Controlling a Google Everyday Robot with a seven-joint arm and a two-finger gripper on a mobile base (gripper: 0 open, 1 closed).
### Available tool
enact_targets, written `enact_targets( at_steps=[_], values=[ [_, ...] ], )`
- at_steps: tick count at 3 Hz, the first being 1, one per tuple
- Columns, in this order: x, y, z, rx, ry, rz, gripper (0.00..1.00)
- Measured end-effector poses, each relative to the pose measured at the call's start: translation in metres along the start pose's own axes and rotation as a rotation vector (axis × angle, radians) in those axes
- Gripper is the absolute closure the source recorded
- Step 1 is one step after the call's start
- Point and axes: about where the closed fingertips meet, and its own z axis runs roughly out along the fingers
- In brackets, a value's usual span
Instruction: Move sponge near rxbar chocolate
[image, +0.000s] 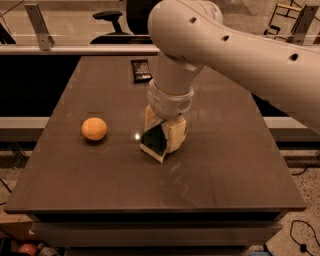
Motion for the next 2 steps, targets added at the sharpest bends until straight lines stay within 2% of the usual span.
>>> enact_targets(
  at_steps=[1, 2],
  values=[
    [0.002, -0.001, -0.006, -0.006, -0.011, 0.004, 1.00],
    [0.014, -0.009, -0.018, -0.036, -0.008, 0.052, 1.00]
  ],
)
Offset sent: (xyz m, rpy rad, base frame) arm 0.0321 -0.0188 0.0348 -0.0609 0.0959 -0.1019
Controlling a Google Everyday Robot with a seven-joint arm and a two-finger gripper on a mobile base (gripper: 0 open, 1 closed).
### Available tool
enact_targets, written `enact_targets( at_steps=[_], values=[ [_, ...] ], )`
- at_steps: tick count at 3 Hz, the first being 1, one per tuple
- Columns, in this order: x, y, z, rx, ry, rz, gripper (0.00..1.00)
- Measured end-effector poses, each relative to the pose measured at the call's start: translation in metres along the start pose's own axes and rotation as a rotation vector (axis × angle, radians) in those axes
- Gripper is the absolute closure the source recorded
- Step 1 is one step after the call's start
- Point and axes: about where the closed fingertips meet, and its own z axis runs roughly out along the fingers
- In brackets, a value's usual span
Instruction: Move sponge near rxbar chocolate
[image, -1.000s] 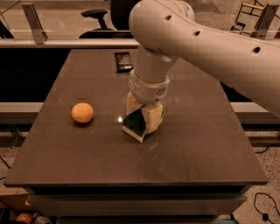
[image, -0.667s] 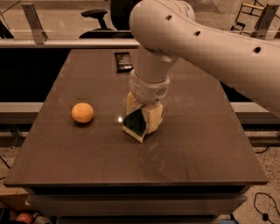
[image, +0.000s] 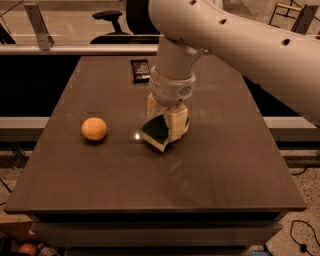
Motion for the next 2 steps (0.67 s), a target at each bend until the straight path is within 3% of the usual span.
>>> enact_targets(
  at_steps=[1, 2],
  values=[
    [0.015, -0.008, -0.009, 0.008, -0.009, 0.058, 1.00],
    [0.032, -0.012, -0.021, 0.066, -0.009, 0.147, 1.00]
  ],
)
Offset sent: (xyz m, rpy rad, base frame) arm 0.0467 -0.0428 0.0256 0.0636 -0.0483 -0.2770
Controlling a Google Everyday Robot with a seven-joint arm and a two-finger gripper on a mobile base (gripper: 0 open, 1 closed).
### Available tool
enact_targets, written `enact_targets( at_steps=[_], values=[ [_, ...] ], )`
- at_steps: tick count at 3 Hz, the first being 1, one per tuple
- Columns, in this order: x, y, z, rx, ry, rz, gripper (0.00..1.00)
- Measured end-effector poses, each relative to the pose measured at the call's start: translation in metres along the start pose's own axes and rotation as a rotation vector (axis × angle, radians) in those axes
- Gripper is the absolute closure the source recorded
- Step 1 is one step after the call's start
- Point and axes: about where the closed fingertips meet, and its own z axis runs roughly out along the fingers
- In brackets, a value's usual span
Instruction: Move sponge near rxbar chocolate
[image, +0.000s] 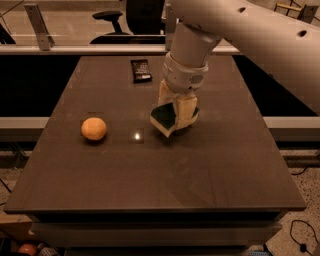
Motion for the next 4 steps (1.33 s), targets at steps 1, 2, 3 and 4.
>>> enact_targets(
  at_steps=[1, 2, 3, 4],
  values=[
    [0.018, -0.004, -0.016, 0.090, 0.022, 0.096, 1.00],
    [0.037, -0.012, -0.038, 0.213, 0.082, 0.139, 1.00],
    [0.056, -0.026, -0.063, 0.307, 0.161, 0.135, 1.00],
    [0.056, -0.026, -0.063, 0.307, 0.161, 0.135, 1.00]
  ],
)
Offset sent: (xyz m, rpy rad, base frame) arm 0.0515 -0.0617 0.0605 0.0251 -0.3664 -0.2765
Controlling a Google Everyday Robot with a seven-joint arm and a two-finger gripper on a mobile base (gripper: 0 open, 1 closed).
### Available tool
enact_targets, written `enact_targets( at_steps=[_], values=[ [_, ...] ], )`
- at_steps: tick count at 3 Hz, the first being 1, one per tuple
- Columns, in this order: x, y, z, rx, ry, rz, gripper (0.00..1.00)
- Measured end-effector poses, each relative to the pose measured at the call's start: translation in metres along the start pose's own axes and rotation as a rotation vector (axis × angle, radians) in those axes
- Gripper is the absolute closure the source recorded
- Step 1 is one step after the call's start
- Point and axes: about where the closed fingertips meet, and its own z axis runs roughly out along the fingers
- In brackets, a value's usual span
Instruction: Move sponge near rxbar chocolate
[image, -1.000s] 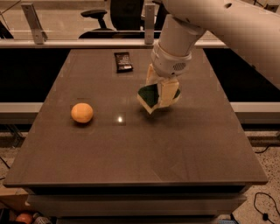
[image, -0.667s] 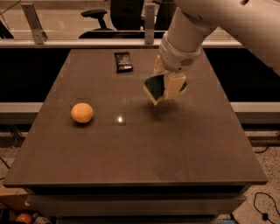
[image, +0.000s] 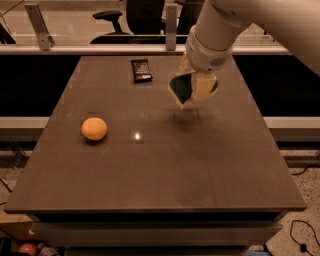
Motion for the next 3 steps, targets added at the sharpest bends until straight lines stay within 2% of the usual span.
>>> enact_targets(
  at_steps=[1, 3],
  values=[
    [0.002, -0.004, 0.008, 0.001, -0.018, 0.008, 1.00],
    [0.013, -0.036, 0.021, -0.011, -0.022, -0.014, 1.00]
  ],
)
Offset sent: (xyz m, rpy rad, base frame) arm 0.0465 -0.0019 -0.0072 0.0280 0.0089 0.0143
